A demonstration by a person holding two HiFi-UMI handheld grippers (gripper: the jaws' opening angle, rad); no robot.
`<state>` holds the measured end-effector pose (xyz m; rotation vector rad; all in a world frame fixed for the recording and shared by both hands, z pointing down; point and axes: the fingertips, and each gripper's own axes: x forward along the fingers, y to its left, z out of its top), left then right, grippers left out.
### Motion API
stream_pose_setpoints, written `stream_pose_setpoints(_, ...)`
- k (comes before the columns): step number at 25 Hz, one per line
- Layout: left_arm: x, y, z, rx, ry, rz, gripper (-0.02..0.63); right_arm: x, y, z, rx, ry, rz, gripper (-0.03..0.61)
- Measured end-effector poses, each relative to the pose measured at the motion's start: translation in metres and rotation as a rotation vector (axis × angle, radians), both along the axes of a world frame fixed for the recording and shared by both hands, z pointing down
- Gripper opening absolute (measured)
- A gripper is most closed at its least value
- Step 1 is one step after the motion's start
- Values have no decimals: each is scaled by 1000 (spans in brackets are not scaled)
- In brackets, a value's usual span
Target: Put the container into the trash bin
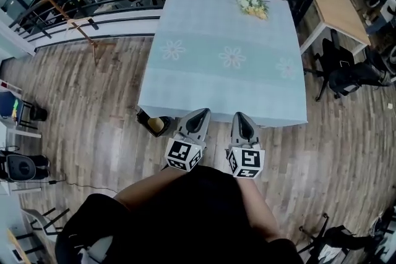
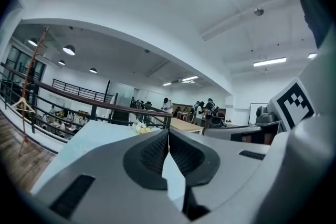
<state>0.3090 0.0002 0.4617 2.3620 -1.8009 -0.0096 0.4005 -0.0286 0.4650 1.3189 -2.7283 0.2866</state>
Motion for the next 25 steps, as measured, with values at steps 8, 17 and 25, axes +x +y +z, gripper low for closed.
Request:
stream_pose_setpoints(8, -11, -15, -20, 52, 41, 43, 15, -18, -9, -17, 64, 6, 47, 34)
stream_pose_setpoints(17, -7, -26, -14, 59, -10, 109, 15, -26, -12, -14, 68, 31, 52, 34)
stream_pose_setpoints(25, 19, -21, -11, 54, -47, 183, 15, -24, -12, -16, 84, 53, 41, 34)
